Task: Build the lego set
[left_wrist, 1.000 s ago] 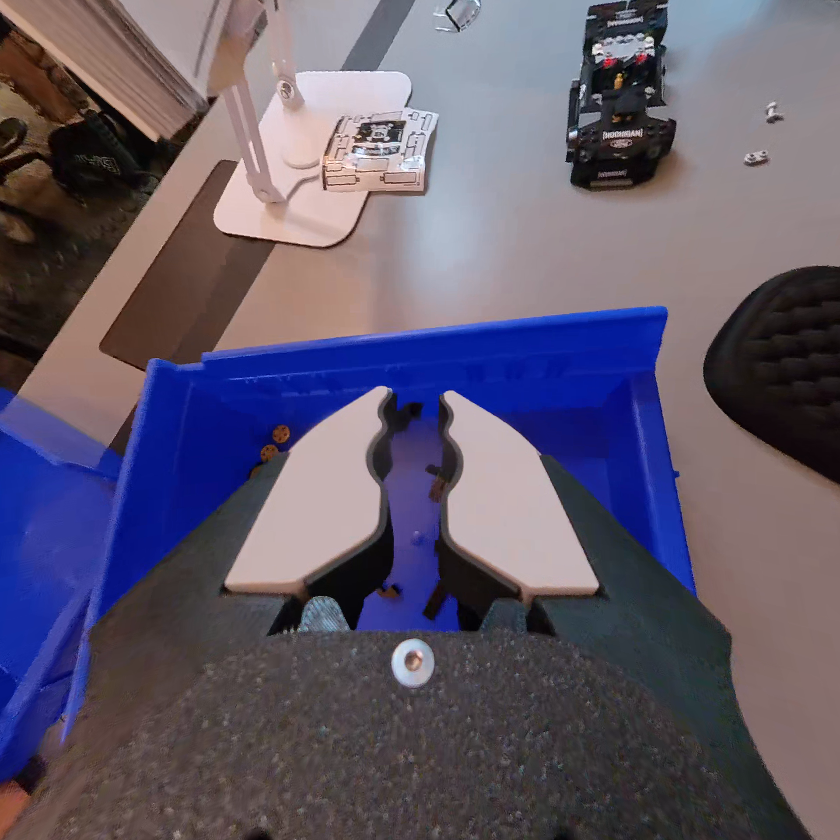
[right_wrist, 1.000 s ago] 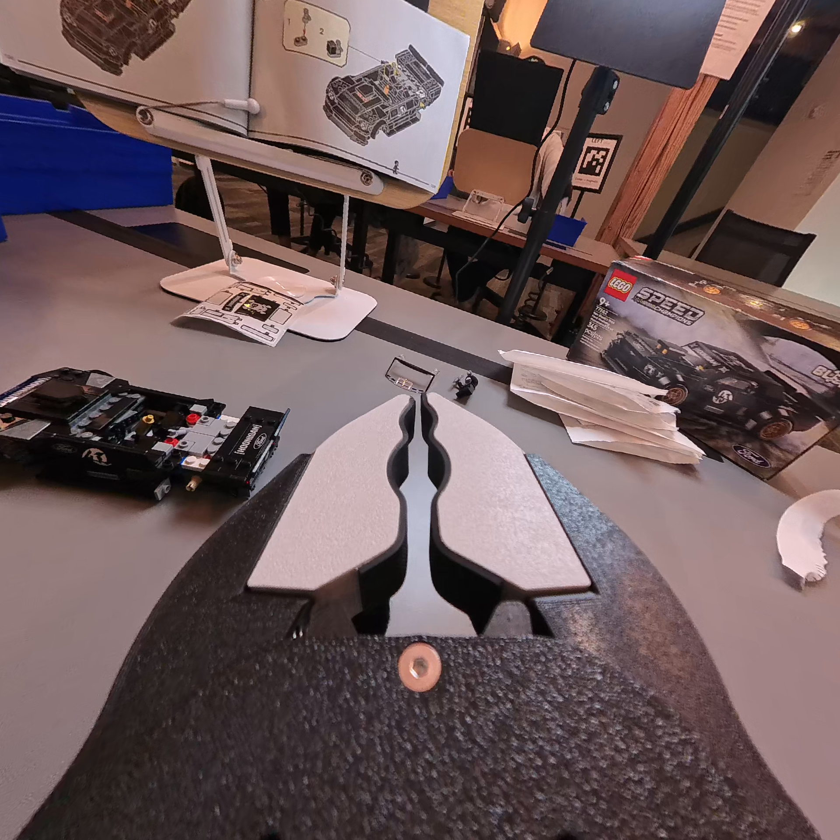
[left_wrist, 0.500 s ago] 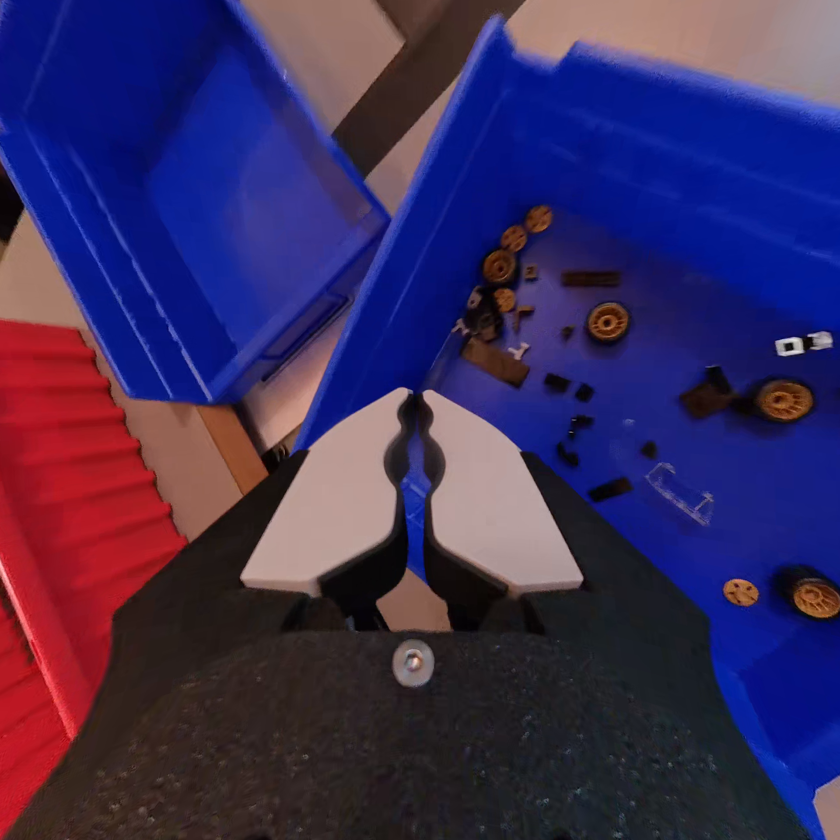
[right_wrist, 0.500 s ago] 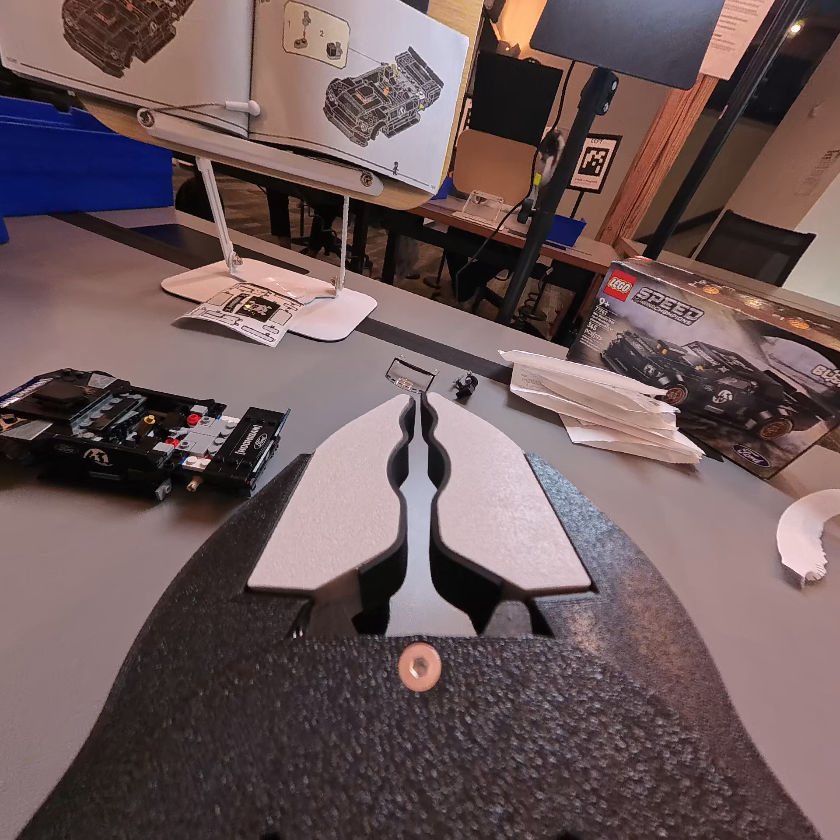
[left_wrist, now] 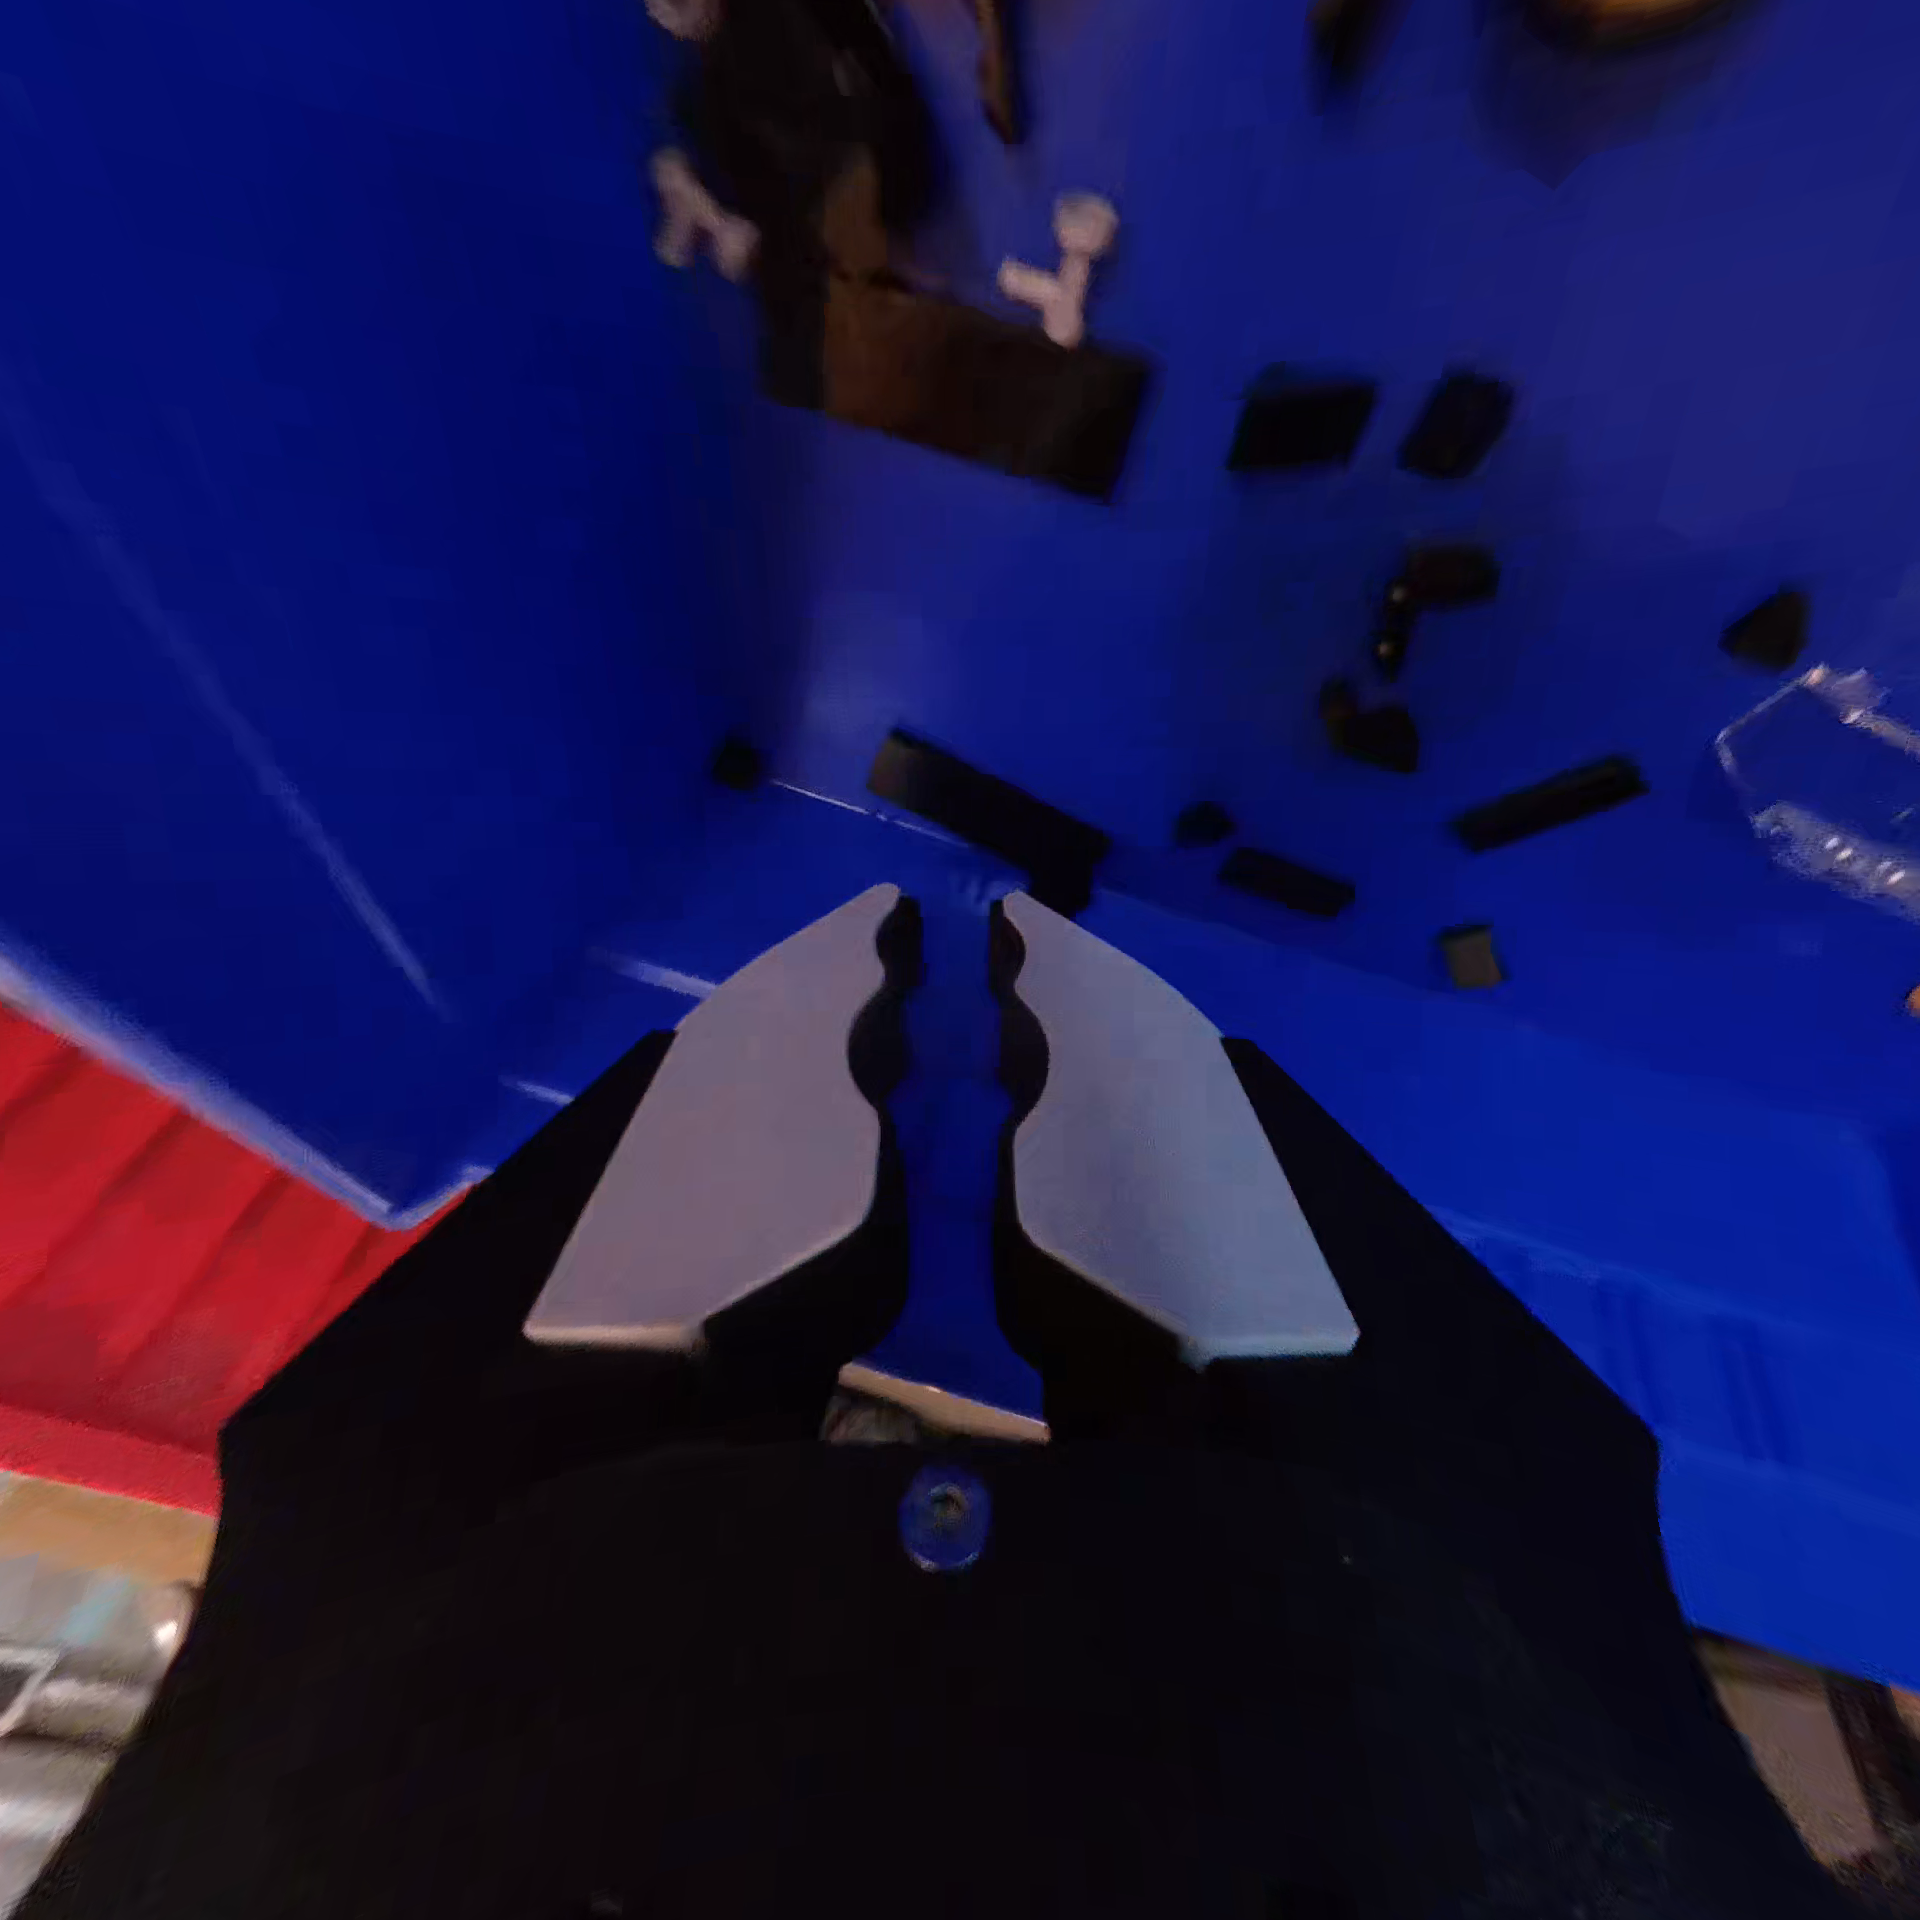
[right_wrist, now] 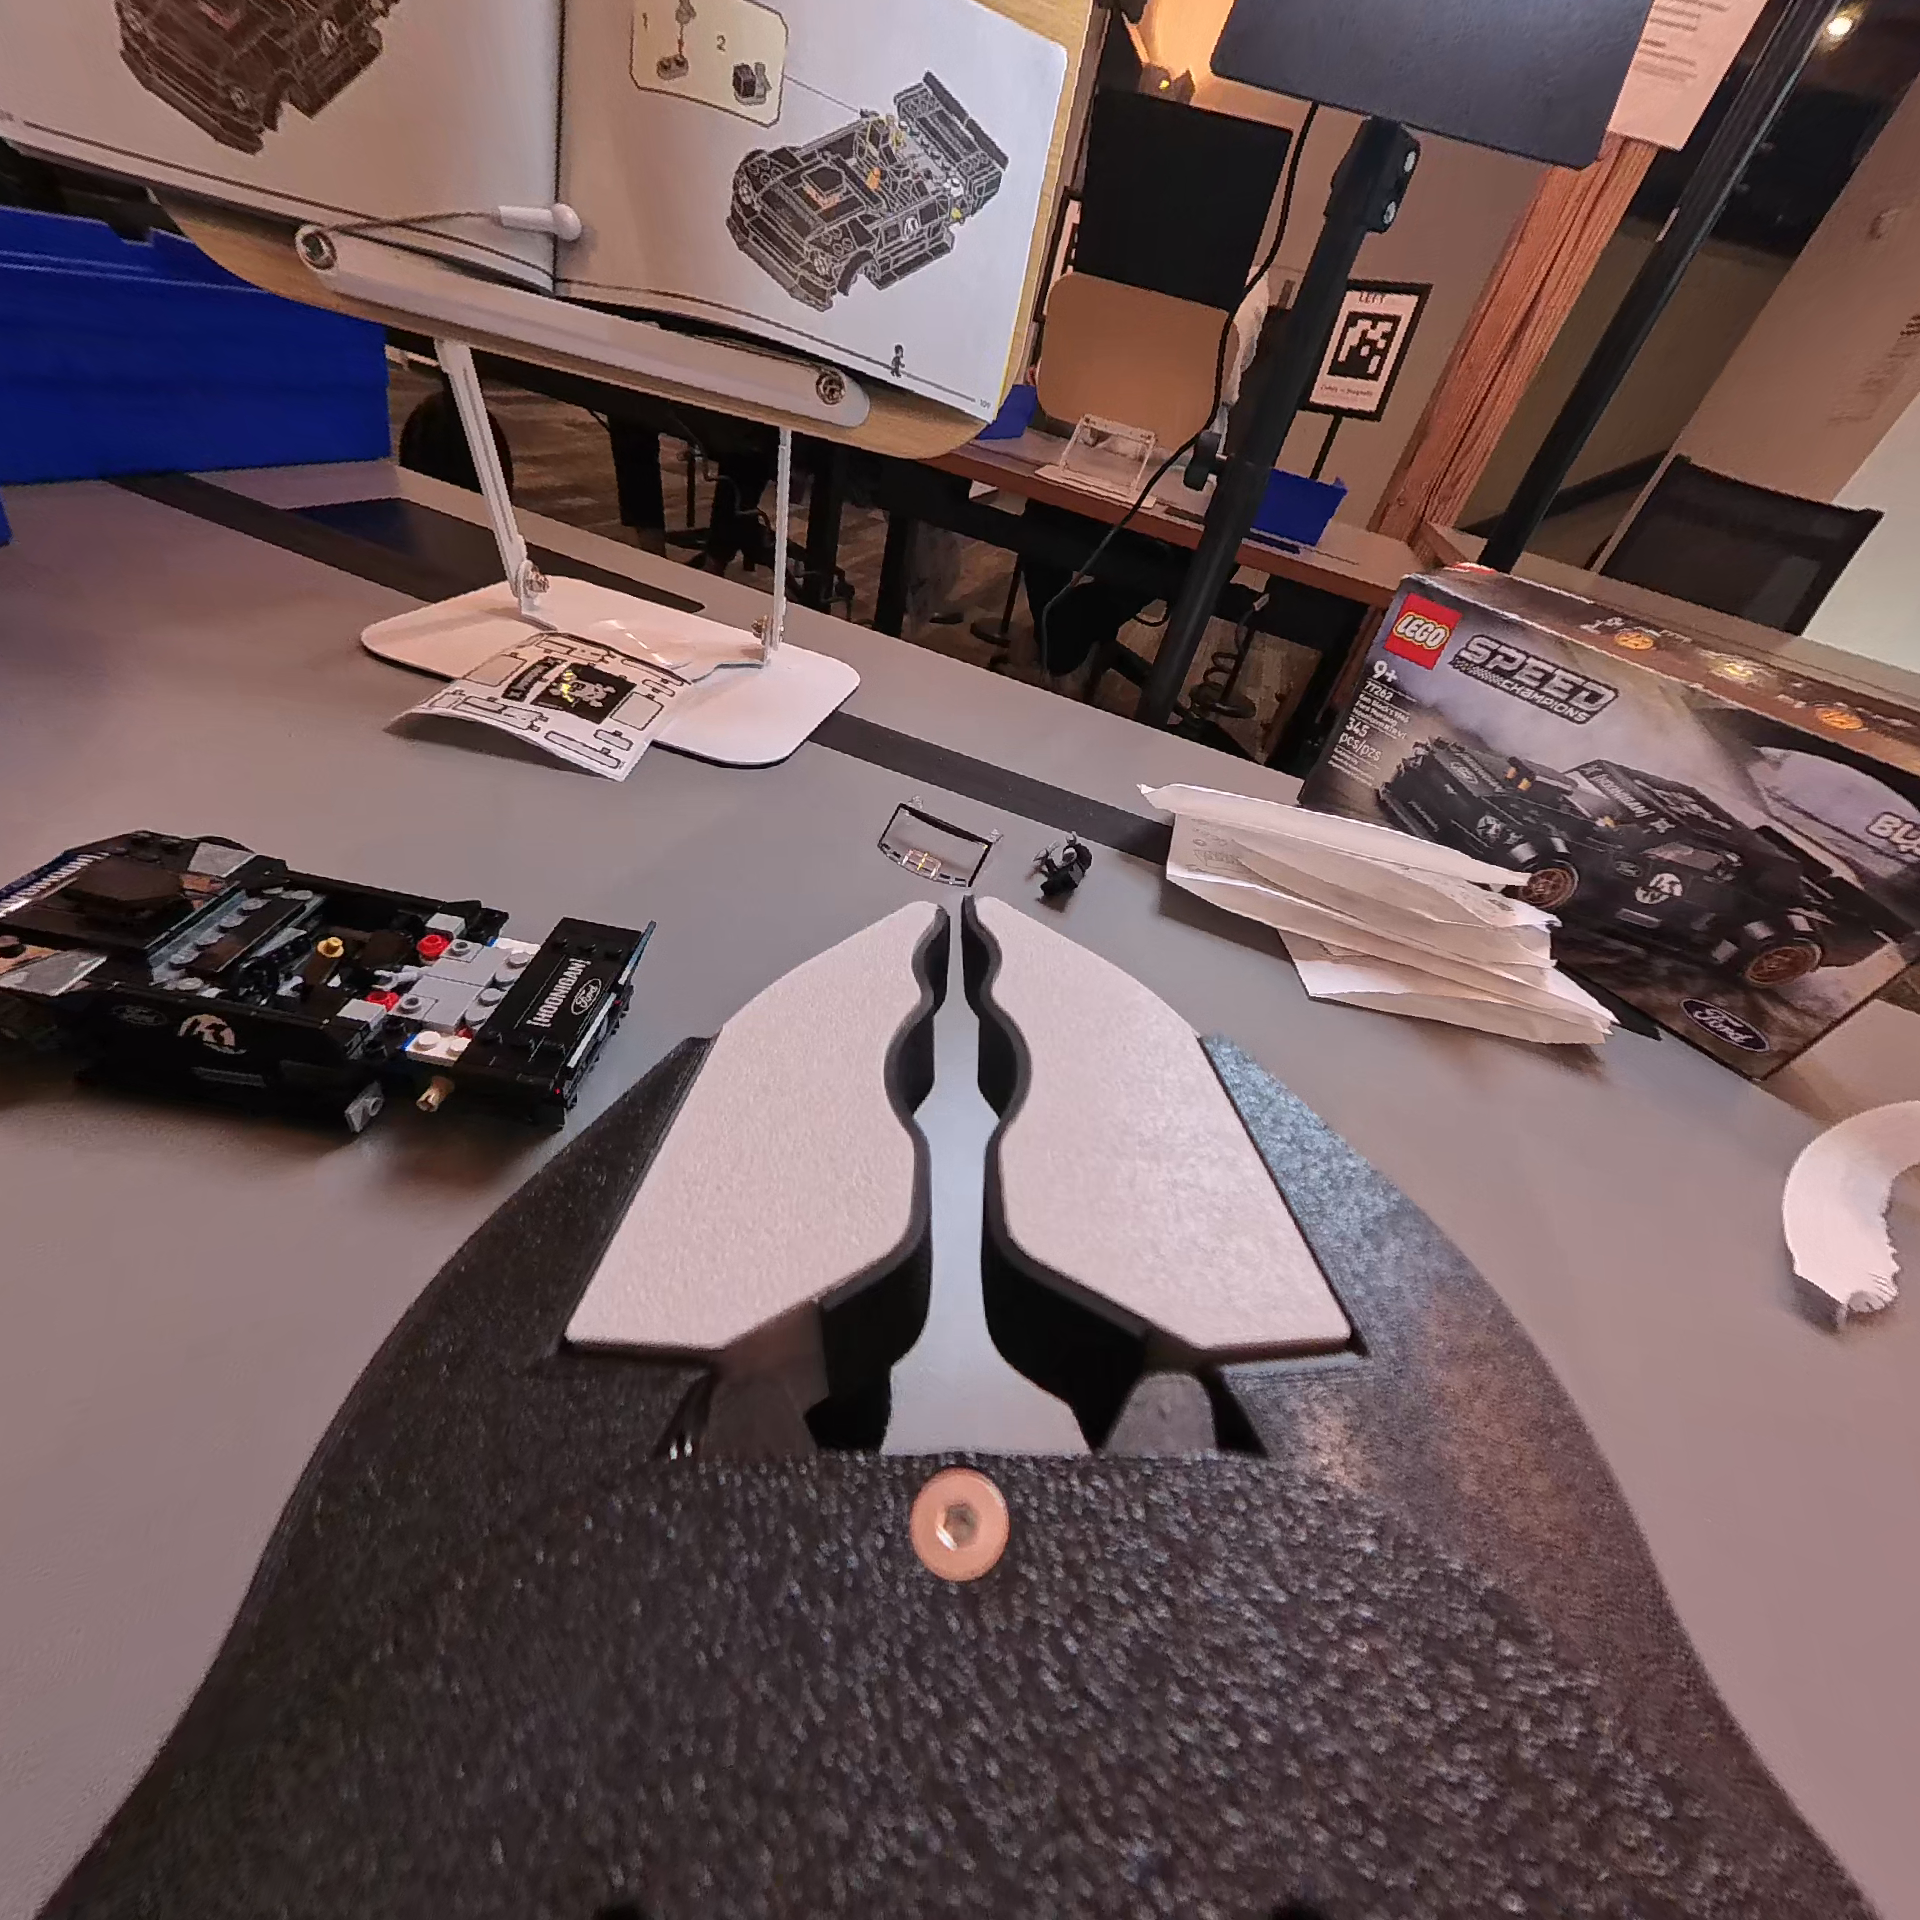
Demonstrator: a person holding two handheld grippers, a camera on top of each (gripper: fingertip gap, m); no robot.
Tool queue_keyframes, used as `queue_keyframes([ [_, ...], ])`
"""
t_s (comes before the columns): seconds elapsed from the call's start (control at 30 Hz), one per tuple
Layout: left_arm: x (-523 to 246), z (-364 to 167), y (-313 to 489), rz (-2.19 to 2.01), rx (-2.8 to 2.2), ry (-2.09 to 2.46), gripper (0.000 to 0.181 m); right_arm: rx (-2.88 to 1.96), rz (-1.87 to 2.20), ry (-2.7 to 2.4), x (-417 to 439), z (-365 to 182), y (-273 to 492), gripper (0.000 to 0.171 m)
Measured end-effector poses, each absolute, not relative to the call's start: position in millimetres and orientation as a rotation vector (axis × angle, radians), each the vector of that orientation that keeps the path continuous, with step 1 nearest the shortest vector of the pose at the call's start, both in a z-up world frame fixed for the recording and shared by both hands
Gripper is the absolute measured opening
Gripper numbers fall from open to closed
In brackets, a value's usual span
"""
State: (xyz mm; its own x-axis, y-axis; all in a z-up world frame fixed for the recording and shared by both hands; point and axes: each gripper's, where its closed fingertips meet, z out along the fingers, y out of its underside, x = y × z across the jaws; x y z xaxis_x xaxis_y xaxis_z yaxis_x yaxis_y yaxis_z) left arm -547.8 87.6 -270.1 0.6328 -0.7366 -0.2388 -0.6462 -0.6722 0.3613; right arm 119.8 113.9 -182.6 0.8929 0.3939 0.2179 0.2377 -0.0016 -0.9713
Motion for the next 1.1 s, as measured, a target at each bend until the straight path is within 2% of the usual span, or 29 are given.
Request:
queue_keyframes([
  [0.23, -551.6, -282.6, 68.5, -0.517, 2.308, -1.232, 0.035, -1.595, 0.123, -0.504, 120.5, -183.7, 114.1, 0.002],
  [0.33, -551.1, -285.7, 63.7, -0.504, 2.231, -1.266, 0.036, -1.597, 0.124, -0.505, 120.0, -184.3, 114.4, 0.002],
  [0.4, -551.6, -289.1, 64.9, -0.516, 2.218, -1.284, 0.033, -1.598, 0.122, -0.508, 119.8, -184.5, 114.6, 0.002],
  [0.53, -552.2, -289.4, 68.9, -0.534, 2.232, -1.311, 0.013, -1.599, 0.124, -0.506, 119.9, -184.6, 114.6, 0.002],
  [0.73, -528.3, -253.3, 74.8, -0.414, 2.476, -1.330, 0.013, -1.582, 0.134, -0.505, 119.9, -180.0, 112.8, 0.002],
  [0.9, -409.5, -184.3, 88.0, 0.198, 2.958, -1.656, 0.012, -1.550, 0.165, -0.479, 123.9, -170.2, 107.8, 0.002],
  [1.0, -312.4, -138.2, 70.9, 0.583, 3.017, -2.032, 0.012, -1.531, 0.204, -0.459, 124.8, -163.8, 104.3, 0.002],
  [1.1, -219.9, -130.0, 41.0, 0.735, 2.942, -2.337, 0.012, -1.510, 0.235, -0.451, 124.1, -158.3, 100.0, 0.002],
])
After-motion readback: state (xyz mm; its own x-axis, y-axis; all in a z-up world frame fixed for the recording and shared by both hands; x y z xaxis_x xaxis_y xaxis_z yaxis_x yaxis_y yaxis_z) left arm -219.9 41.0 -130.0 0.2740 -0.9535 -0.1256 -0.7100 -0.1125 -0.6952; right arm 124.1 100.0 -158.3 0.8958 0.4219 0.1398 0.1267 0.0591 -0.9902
